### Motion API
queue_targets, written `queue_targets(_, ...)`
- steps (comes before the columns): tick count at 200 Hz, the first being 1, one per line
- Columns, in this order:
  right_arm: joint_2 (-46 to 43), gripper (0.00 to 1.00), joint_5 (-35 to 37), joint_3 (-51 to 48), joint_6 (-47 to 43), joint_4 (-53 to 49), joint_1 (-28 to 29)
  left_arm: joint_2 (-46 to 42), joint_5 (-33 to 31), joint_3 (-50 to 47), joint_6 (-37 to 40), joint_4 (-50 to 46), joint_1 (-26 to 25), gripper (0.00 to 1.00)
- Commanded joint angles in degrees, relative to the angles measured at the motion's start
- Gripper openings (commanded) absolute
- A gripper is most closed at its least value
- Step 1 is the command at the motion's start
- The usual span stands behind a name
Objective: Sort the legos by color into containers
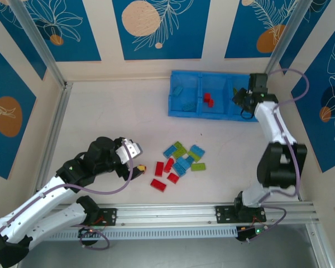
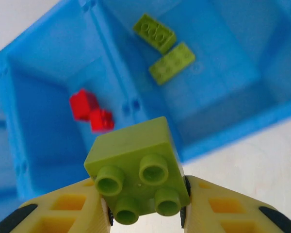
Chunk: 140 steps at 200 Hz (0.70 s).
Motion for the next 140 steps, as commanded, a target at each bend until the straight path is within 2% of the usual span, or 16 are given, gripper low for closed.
queue_targets(1, 8.76, 0.38, -2.73, 9.99, -1.41, -3.54, -2.66, -0.44, -0.73, -0.95, 0.94, 2.02, 0.58, 1.0)
queue_targets(16, 14.73, 0.46, -4.03, 17.3, -0.95, -7.57, -4.37, -0.77, -0.52, -1.25, 1.1, 2.35, 0.56, 1.0)
queue_targets(32, 19.42, 0.68, -6.33, 24.53, -0.81, -13.05, -5.58, -1.06, -0.75, -1.43, 1.2, 2.45, 0.57, 1.0)
queue_targets(52, 20.54, 0.78, -6.61, 28.91, 0.03, -19.41, -5.93, -1.15, -1.5, -1.47, 1.5, 2.45, 0.68, 1.0)
queue_targets(68, 15.48, 0.82, -7.17, 22.87, 2.34, -18.03, -5.87, -1.14, -1.69, -1.43, 1.55, 2.43, 0.63, 1.0)
queue_targets(103, -2.7, 0.84, -11.32, 1.1, 6.16, -11.18, -2.91, -1.14, 0.01, -1.43, 1.34, 2.61, 0.66, 1.0)
queue_targets(126, -13.93, 0.84, -10.55, -9.68, 4.9, -9.89, 4.74, -1.14, 2.52, -1.34, 2.2, 2.17, 0.63, 1.0)
queue_targets(140, -19.43, 0.84, -10.18, -14.9, 3.59, -9.69, 12.19, -0.87, 3.42, -1.43, 2.6, 2.17, 0.62, 1.0)
